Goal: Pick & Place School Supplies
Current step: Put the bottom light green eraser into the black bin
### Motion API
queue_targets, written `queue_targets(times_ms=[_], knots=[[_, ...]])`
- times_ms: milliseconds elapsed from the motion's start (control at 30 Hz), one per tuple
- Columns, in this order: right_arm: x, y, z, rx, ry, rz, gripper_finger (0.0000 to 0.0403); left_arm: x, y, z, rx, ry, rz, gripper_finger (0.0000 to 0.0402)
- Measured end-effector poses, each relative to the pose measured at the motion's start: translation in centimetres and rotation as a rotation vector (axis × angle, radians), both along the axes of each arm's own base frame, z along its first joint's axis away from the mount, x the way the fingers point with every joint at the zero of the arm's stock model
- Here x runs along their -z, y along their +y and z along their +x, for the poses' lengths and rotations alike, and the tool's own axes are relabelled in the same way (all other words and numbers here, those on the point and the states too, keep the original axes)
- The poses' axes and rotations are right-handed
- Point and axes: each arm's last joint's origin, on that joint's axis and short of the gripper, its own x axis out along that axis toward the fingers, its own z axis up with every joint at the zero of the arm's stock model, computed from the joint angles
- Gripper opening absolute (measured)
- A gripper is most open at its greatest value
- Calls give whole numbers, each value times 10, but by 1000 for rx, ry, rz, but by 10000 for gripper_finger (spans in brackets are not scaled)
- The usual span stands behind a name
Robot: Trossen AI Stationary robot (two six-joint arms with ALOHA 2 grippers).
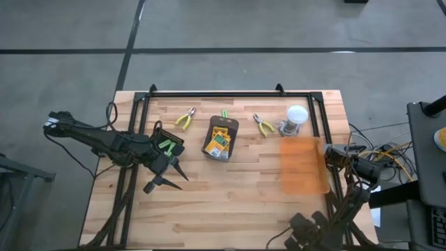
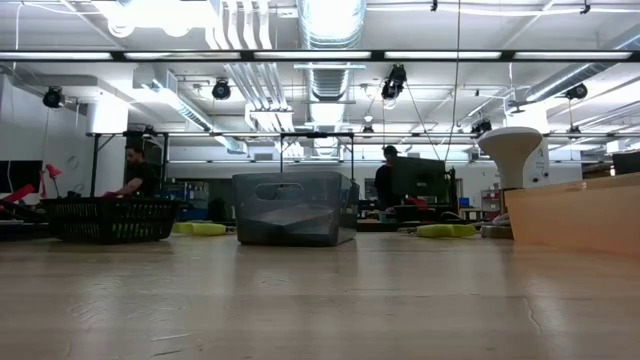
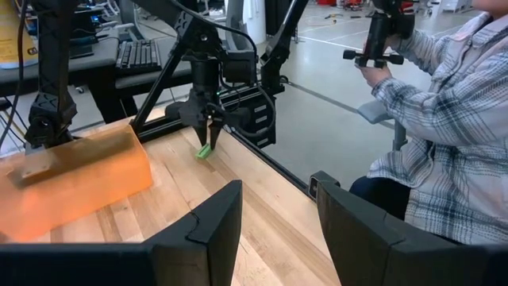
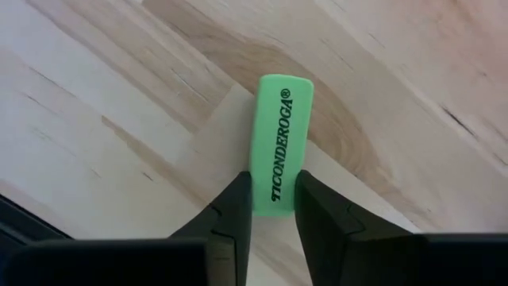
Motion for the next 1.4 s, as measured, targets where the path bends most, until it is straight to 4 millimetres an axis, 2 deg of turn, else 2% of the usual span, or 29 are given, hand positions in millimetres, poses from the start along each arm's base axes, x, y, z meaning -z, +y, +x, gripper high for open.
queue_targets(times_ms=[300,500,833,1400], knots=[[-26,-1,5,-21,-117,-122,77,0,0,0,0,0,0,170],[-49,0,12,-63,-320,-250,76,0,0,0,0,0,0,170],[-83,3,35,-265,-683,-485,76,0,0,0,0,0,0,170],[-112,-36,115,-484,-553,-715,75,0,0,0,0,0,0,170]])
